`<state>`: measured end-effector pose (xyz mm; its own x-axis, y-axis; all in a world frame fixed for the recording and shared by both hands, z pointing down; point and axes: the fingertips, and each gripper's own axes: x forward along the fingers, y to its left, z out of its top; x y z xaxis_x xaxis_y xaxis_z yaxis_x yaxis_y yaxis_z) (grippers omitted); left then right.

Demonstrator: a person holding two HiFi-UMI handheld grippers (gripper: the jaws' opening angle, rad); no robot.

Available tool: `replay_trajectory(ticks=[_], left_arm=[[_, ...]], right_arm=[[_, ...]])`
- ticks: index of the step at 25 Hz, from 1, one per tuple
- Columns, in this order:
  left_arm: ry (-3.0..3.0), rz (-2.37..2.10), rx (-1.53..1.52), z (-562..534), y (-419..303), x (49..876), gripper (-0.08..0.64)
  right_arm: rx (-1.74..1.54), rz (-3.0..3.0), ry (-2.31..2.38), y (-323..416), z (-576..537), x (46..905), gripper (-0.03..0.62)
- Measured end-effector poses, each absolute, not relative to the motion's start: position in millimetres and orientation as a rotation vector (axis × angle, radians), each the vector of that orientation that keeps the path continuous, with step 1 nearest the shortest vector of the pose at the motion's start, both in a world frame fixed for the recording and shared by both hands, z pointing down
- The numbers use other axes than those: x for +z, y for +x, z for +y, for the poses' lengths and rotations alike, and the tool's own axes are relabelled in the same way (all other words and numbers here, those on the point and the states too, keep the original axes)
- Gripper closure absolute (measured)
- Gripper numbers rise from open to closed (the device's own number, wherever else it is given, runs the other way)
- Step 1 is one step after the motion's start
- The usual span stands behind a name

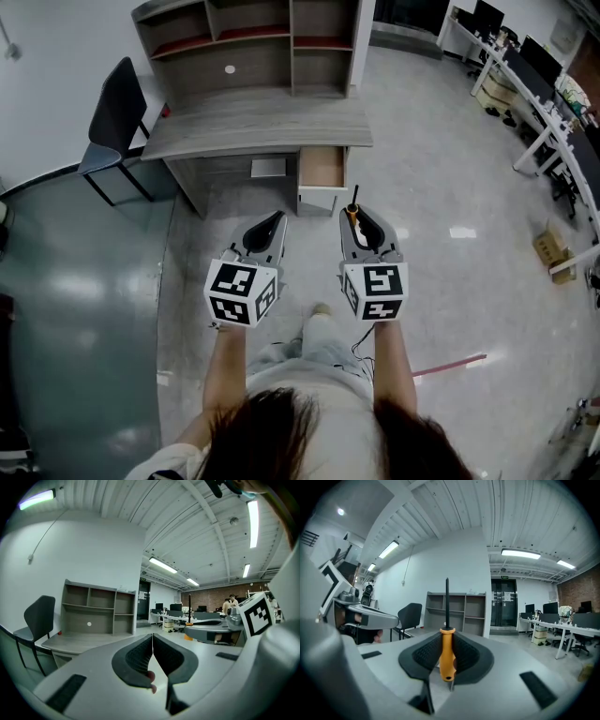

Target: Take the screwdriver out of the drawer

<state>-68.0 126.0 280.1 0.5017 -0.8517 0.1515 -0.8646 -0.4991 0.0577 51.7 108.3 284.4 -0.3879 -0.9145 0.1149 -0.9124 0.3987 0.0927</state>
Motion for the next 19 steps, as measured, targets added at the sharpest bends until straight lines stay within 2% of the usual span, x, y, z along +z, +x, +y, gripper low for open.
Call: replay_trajectory(ticks=[19], left_arm=[[2.568, -1.512, 0.153, 121, -85, 289, 0.541]], right_arm=[[-0.004, -2.476, 1.64, 45, 102, 292, 0.509]])
